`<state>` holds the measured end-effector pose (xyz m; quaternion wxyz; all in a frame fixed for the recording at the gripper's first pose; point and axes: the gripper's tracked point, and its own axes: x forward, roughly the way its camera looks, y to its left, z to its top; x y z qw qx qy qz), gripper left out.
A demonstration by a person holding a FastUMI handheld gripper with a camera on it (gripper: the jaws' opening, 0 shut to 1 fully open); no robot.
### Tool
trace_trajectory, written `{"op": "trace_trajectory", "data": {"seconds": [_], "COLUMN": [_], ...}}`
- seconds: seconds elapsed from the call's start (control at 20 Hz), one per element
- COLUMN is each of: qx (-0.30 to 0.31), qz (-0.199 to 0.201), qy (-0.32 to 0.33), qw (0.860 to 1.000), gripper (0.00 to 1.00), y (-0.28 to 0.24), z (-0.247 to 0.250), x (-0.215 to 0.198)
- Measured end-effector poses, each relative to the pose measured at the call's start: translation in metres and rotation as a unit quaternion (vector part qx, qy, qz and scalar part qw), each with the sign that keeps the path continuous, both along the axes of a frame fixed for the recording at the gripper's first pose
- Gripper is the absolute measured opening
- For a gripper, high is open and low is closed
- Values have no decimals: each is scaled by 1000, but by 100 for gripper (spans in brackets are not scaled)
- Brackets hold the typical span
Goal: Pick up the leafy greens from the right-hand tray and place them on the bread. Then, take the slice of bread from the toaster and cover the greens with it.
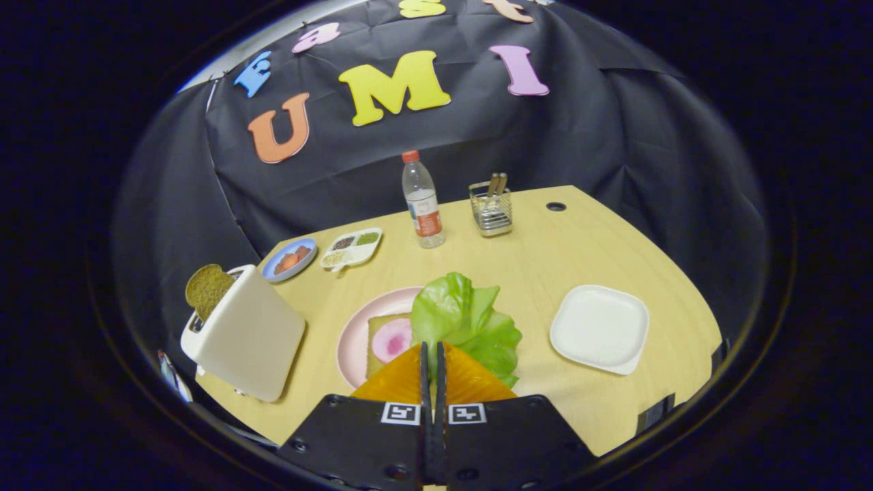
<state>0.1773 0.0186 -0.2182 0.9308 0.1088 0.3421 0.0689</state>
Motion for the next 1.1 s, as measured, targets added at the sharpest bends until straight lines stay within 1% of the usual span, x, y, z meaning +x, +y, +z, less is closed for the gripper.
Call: {"op": "trace_trajectory", "data": {"seconds": [0.05, 0.25, 0.4, 0.5, 0.6, 0.7, 0.8, 0.9, 1.0, 1.05, 1.1], "qx": [4, -28, -15, -17, -23, -43, -49, -58, -82, -95, -100], "qz": [13, 32, 42, 49, 51, 44, 46, 53, 55, 55, 57], "qy": [11, 41, 45, 50, 51, 39, 28, 10, -18, -33, -46], "qw": [1000, 998, 998, 997, 997, 997, 997, 997, 995, 993, 992], "gripper": [1, 1, 1, 1, 15, 39, 50, 67, 83, 93, 95], "y": [15, 47, 67, 76, 80, 75, 76, 77, 78, 79, 84], "z": [-7, -41, -50, -59, -61, -62, -58, -45, -27, -16, -3], "x": [4, 26, 37, 42, 42, 46, 46, 41, 38, 37, 33]}}
